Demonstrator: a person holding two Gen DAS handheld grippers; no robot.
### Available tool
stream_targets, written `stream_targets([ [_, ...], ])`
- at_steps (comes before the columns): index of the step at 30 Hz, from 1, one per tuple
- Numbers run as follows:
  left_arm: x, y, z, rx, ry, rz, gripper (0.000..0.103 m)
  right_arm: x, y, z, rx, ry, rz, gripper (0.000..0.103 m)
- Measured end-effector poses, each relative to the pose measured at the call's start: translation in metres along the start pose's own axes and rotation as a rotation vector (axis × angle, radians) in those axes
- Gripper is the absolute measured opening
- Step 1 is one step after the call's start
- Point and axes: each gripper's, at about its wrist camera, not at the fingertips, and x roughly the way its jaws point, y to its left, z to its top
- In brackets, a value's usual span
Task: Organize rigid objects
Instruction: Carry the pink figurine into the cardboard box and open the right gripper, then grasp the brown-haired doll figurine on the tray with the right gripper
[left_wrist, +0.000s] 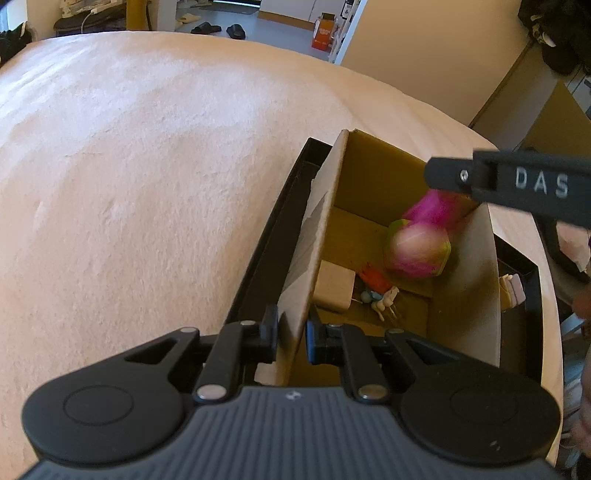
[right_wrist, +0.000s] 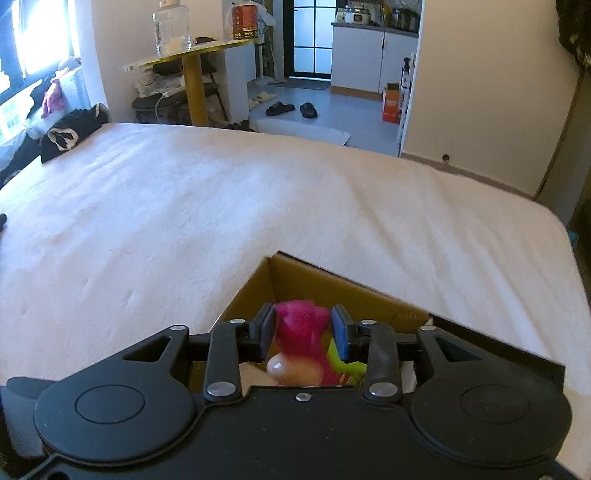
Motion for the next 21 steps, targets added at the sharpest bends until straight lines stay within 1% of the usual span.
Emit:
stream_targets([
  [6,0.001,0.000,0.001,0.000,0.005,0.000,0.014,-0.013,-0.013,-0.002,0.056,0.005,-0.010,0.042],
  [11,0.000,-0.003,0.002,0.011,0.012,0.007,0.014,-0.031,-0.026,-0.016,0.093,0.020,-0.010,0.045],
  [17,-0.006,-0.009,0.004,0.036,0.006,0.036,0.014,-0.051,-0.045,-0.033,0.136,0.014,-0.009,0.046],
  [21,-0.011,-0.015,0.006,0.054,-0.002,0.060,0.014,-0.061,-0.059,-0.042,0.162,0.003,-0.014,0.052],
])
